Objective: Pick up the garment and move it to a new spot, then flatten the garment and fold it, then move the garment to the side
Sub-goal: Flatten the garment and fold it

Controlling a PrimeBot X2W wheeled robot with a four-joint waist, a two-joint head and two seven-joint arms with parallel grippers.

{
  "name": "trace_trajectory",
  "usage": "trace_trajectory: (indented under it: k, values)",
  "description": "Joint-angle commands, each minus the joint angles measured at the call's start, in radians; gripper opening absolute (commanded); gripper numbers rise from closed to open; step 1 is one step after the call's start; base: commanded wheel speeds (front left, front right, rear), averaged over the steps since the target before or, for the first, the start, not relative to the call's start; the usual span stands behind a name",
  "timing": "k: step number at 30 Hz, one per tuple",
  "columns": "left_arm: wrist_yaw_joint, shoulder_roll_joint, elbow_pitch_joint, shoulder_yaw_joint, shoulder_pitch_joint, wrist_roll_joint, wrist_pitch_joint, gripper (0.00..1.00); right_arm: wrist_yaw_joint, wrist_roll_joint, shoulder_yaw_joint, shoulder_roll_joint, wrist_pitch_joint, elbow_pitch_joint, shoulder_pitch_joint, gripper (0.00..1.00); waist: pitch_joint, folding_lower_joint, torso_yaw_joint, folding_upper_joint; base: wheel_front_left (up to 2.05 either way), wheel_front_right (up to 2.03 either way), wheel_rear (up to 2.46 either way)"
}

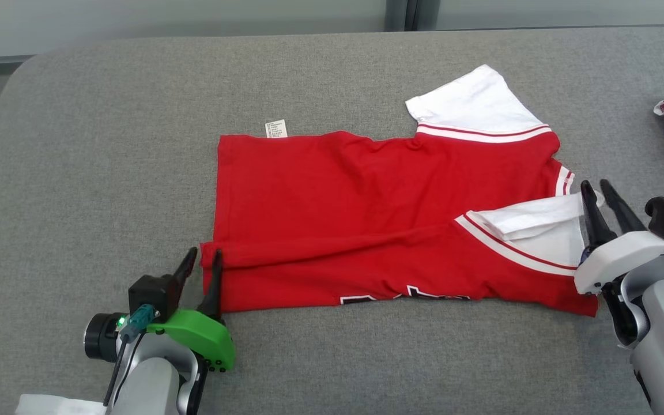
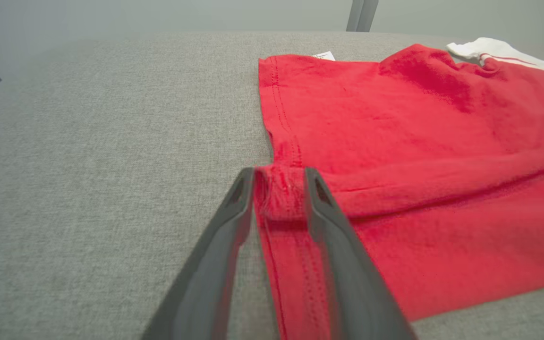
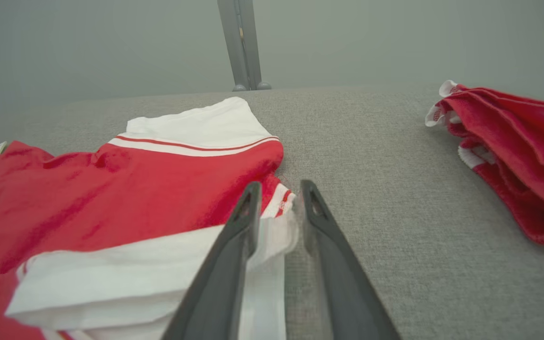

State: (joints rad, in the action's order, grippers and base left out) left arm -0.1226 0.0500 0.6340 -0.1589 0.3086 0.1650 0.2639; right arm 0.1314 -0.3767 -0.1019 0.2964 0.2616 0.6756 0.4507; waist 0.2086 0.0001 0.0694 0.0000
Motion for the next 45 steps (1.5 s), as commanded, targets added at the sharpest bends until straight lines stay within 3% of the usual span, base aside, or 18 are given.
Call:
trace_trajectory:
  k: [1, 8, 16, 22, 34, 35, 36, 37, 38, 45]
  values:
    - [0.01, 0.002, -0.007, 0.004, 0.009, 0.008, 0.0, 1.0, -0.002, -0.011, 0.01, 0.016, 0.004, 0.002, -0.01, 1.0, -0.001, -0.0001, 0.0, 0.0, 0.0, 0.0, 0.0]
    - [0.042, 0.002, -0.093, 0.03, -0.071, 0.002, 0.0, 1.0, -0.001, 0.013, 0.155, 0.021, 0.004, -0.09, -0.129, 1.0, -0.019, -0.0001, -0.001, 0.0, 0.0, 0.0, 0.0]
    - [0.053, 0.002, -0.169, 0.046, -0.176, 0.038, 0.0, 1.0, -0.001, -0.012, 0.094, -0.036, 0.004, -0.144, -0.305, 1.0, -0.04, -0.0001, -0.014, 0.0, 0.0, 0.0, 0.0]
    - [0.049, 0.002, -0.171, 0.029, -0.198, 0.042, 0.0, 1.0, -0.001, -0.027, 0.056, -0.053, 0.004, -0.126, -0.327, 1.0, -0.044, -0.0001, -0.001, 0.0, 0.0, 0.0, 0.0]
    - [0.042, 0.002, -0.169, 0.026, -0.212, 0.032, 0.0, 1.0, -0.001, -0.019, 0.078, -0.081, 0.003, -0.036, -0.334, 1.0, -0.065, -0.0001, 0.022, 0.0, 0.0, 0.0, 0.0]
    - [0.043, 0.002, -0.169, 0.024, -0.212, 0.033, 0.0, 1.0, -0.001, -0.02, 0.077, -0.083, 0.003, -0.028, -0.332, 0.8, -0.066, -0.0001, 0.023, 0.0, 0.0, 0.0, 0.0]
    - [0.042, 0.002, -0.17, 0.022, -0.212, 0.035, 0.0, 1.0, -0.001, -0.024, 0.075, -0.085, 0.001, -0.022, -0.329, 0.48, -0.066, -0.0001, 0.023, 0.0, 0.0, 0.0, 0.0]
    - [0.041, 0.002, -0.171, 0.02, -0.213, 0.037, 0.0, 1.0, -0.001, -0.028, 0.07, -0.088, 0.001, -0.017, -0.326, 0.27, -0.067, -0.0001, 0.023, 0.0, 0.0, 0.0, 0.0]
    - [0.04, 0.002, -0.171, 0.018, -0.212, 0.039, 0.0, 1.0, -0.001, -0.03, 0.063, -0.09, 0.001, -0.015, -0.322, 0.0, -0.066, -0.0001, 0.023, 0.0, 0.0, 0.0, 0.0]
    - [0.033, 0.002, -0.173, 0.006, -0.198, 0.051, 0.0, 1.0, -0.002, -0.056, 0.052, -0.07, 0.001, -0.04, -0.303, 0.0, -0.061, -0.0001, 0.021, 0.0, 0.0, 0.0, 0.0]
